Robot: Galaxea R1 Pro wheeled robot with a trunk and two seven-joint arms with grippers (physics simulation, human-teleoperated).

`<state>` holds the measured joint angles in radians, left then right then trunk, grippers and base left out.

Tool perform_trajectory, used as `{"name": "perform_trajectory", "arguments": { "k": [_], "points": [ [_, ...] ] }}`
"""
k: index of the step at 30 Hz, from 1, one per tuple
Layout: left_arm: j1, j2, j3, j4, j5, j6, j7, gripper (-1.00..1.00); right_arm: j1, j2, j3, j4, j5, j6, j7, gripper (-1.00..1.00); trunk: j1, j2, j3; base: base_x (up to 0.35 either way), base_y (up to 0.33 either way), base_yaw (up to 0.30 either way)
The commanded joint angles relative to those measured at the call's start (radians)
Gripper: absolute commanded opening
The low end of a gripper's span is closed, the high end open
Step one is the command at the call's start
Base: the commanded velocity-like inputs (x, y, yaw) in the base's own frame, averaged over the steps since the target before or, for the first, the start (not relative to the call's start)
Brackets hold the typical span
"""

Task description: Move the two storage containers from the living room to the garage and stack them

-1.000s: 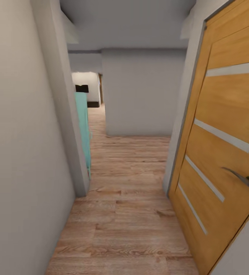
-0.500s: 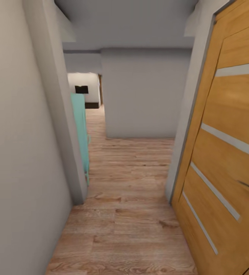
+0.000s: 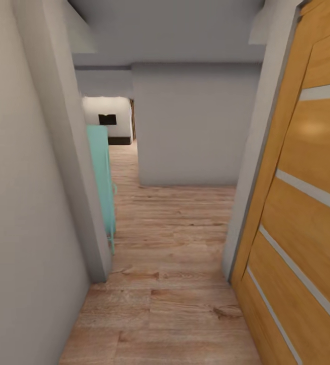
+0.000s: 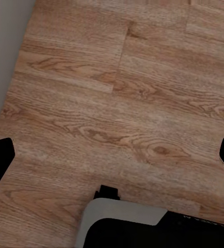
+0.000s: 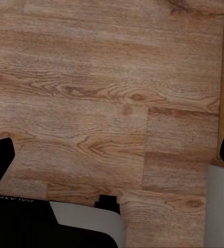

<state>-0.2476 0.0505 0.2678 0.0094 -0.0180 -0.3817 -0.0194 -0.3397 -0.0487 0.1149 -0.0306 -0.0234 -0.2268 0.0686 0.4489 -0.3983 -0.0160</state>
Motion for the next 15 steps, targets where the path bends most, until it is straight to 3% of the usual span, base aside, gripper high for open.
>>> {"name": "perform_trajectory", "arguments": {
  "k": [1,9,15],
  "points": [
    [-0.001,0.0,0.005,0.001,-0.002,-0.003,-0.002,1.0,-0.001,0.0,0.006,0.001,-0.003,-0.003,0.002,1.0,0.001,-0.002,-0.002,0.324,-0.108,0.0],
    [-0.001,0.001,0.005,0.001,-0.002,-0.004,-0.002,1.0,-0.001,0.0,0.006,0.001,-0.003,-0.003,0.002,1.0,0.001,-0.002,-0.002,0.323,-0.14,0.0],
    [-0.001,0.003,0.005,0.001,-0.002,-0.003,-0.002,1.0,-0.001,0.0,0.006,0.001,-0.003,-0.003,0.002,1.0,0.001,-0.002,-0.002,0.323,0.053,0.0]
  ]
}}
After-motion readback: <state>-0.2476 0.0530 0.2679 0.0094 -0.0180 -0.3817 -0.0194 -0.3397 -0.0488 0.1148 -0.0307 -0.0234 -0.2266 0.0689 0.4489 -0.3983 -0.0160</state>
